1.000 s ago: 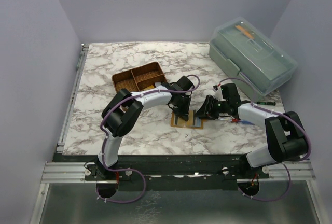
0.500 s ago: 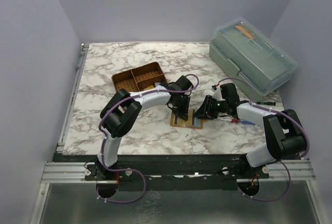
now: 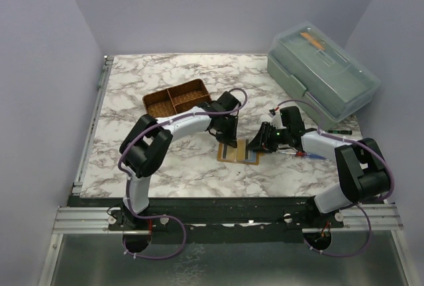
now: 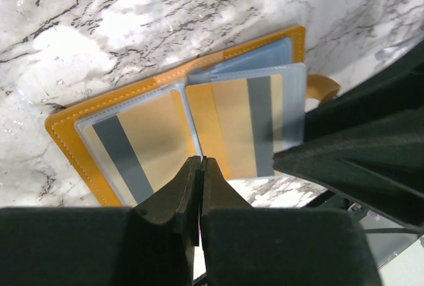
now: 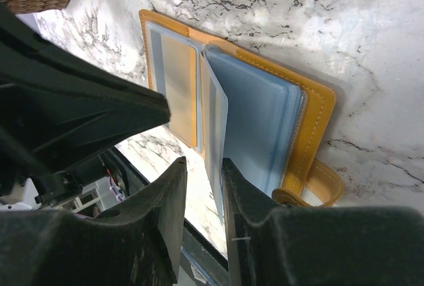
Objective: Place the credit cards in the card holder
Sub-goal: Insert the credit card into the card holder.
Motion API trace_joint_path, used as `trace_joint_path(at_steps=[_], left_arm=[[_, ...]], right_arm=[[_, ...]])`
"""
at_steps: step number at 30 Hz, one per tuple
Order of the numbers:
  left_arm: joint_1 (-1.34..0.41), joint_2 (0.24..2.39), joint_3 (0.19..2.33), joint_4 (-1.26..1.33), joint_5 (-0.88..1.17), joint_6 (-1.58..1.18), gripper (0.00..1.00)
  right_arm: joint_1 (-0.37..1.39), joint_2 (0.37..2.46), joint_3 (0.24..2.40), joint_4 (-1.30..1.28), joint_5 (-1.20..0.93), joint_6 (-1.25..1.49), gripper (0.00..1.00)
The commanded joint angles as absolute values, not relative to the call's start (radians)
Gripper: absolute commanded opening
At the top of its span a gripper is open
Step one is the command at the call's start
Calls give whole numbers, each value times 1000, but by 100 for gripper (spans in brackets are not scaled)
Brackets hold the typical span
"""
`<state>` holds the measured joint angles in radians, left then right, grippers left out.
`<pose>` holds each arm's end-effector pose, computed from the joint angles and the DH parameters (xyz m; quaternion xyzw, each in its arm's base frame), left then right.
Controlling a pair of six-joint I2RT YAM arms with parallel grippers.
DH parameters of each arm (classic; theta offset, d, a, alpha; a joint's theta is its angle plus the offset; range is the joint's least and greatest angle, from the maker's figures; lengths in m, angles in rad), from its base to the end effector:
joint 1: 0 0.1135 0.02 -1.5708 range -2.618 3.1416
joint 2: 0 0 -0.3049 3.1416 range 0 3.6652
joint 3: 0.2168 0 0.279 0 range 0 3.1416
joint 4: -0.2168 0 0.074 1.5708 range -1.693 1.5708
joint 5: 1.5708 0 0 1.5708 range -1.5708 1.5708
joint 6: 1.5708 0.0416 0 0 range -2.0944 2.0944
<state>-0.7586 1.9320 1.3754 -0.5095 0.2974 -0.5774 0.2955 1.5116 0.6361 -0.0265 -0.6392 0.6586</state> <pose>0.3152 -0.3155 0.2061 0.1235 0.9504 -0.2656 0.1050 0.2694 0.1080 0.1628 0.0605 0.9007 0.4067 0.1405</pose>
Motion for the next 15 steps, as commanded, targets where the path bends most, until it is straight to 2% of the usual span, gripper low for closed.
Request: trace_joint_path(at_steps=[1,6,15], left_arm=[[-759,1999,1382,-502,291,-591,3],[-761,2031,1388,-500,283,-585,1],[-773,2061,1418,-484,348,-595,0]], right_arm=[[302,1517,624,-13,-645,666,31],[302,1508,607,-16,-611,679,38],[302,1517,603,-9,-634,683,39]])
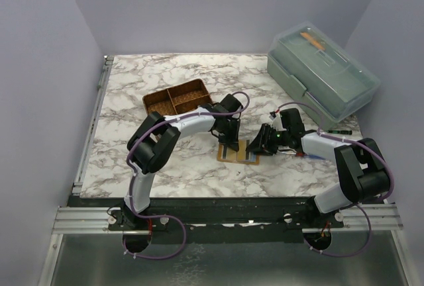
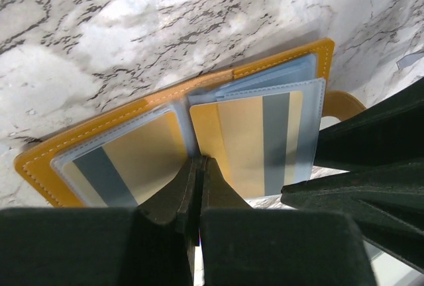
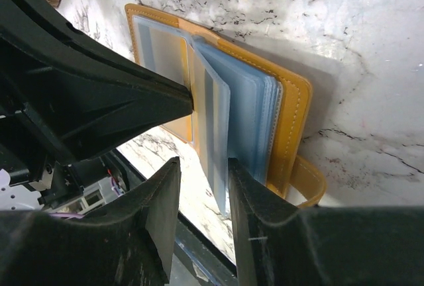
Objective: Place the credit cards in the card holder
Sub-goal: Insert the credit card into the card holder.
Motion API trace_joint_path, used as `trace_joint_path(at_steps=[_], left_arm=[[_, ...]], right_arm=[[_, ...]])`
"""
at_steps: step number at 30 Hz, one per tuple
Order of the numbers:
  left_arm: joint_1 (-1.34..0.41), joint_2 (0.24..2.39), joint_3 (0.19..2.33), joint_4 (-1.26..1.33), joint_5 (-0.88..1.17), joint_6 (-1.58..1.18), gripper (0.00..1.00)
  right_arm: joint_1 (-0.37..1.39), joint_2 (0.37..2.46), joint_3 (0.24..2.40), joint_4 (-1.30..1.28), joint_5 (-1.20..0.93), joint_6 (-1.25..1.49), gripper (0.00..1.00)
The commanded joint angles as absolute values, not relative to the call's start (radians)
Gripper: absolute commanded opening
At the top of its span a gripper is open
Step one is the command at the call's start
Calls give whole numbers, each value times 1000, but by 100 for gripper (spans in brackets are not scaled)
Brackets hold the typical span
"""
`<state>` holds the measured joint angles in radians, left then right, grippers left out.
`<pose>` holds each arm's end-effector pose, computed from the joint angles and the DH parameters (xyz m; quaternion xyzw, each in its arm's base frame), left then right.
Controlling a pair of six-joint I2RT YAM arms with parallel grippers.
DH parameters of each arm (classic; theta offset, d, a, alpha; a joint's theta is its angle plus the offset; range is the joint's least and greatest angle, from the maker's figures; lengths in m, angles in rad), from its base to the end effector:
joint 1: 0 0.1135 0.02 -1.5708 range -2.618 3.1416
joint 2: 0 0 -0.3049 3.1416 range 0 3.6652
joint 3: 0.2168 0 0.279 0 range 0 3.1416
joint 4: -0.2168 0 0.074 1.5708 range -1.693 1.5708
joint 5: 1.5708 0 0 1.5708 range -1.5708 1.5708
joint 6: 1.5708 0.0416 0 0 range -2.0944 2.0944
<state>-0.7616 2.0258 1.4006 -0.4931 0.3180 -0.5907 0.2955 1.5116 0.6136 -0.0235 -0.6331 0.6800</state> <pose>0.3237 -0.3266 0.1745 0.1175 0.9557 -0.2590 0.0762 0.2643 0.1062 0.1565 0.0746 0.9031 0.4027 0.1295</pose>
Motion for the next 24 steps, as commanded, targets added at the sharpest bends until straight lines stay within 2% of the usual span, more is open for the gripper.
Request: trace_joint_path(at_steps=[1,7,15,20,22,24], left_arm=[[-773,2056,1418,-475,360,-600,0],[-772,2007,1377,-364,462,-663,0],[-758,1953,1334,-357,432,-667,0],[-738,1907,1296,-375,428,-661,12],[-730,1875,1282,-377,430,-659,20],[-720,1836,1274,-384,432,-657,21]], right_arm=[[302,1515,602,12,-640,685,39],[302,1509,600,39,-664,700,39],[302,1507,604,24,-649,690,39],[302,1519,625,9,-670,655,45],[304,1525,632,14,-691,643,47],[309,1526,643,14,-702,635,48]])
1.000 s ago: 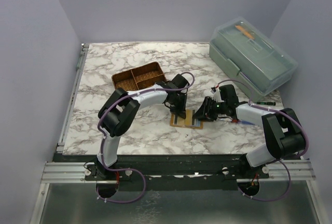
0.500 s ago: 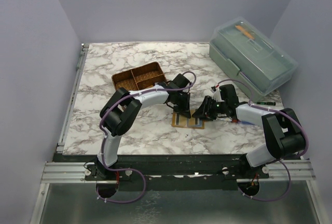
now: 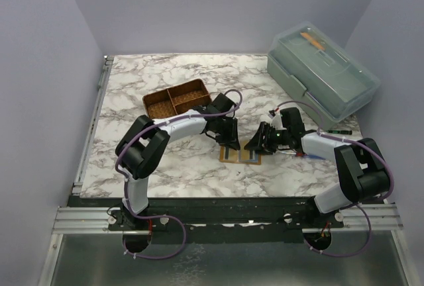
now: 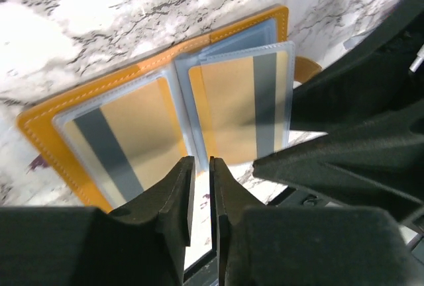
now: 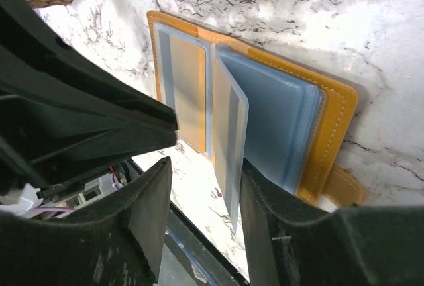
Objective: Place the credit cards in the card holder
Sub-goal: Insert the credit card into the card holder.
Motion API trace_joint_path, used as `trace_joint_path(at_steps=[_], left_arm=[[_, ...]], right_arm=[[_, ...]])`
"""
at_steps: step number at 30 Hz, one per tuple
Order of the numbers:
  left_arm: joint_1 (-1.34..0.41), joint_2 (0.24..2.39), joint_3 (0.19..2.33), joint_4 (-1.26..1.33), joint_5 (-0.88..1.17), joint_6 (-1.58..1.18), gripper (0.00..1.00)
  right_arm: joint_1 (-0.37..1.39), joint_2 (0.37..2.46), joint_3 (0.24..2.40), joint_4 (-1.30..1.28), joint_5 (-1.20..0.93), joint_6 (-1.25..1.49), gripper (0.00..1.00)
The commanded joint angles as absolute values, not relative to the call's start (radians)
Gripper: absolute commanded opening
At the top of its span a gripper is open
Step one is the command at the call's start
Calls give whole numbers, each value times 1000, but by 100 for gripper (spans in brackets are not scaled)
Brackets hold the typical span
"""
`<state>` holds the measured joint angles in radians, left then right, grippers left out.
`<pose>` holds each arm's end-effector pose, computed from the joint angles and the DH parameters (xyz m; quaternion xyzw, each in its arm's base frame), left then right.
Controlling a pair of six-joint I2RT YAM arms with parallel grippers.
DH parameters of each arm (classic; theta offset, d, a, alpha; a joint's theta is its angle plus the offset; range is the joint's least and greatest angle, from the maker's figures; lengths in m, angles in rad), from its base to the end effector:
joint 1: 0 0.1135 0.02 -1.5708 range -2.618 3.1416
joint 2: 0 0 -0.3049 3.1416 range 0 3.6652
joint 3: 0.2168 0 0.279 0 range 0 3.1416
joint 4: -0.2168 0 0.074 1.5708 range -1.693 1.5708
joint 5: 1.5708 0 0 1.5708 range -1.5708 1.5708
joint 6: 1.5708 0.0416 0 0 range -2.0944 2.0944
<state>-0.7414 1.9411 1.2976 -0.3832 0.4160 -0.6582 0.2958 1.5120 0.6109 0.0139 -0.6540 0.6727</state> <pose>0.3149 -0.3111 0.1864 0.0946 0.9393 -0.3215 0.0730 0.2661 0.1075 0.1585 0.0614 0.8966 0.4156 0.1400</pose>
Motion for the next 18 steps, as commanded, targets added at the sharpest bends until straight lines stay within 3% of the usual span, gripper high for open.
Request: trace_joint_path(at_steps=[1,11,13,18], left_arm=[[-714,1816,1269,-390,431,-657,22],[-579,1586,1194,-453,343,-636,22],[-550,1547,1181,-457,324,-631,25],[-502,1483,1160,-465,306,-622,31]], right_arm=[[314,1524,648,13,-705,633,49],[491,1610,823,-12,-670,667,51],[494,1636,841,35,-722,688,52],[489,1569,863,-91,-609,631,55]])
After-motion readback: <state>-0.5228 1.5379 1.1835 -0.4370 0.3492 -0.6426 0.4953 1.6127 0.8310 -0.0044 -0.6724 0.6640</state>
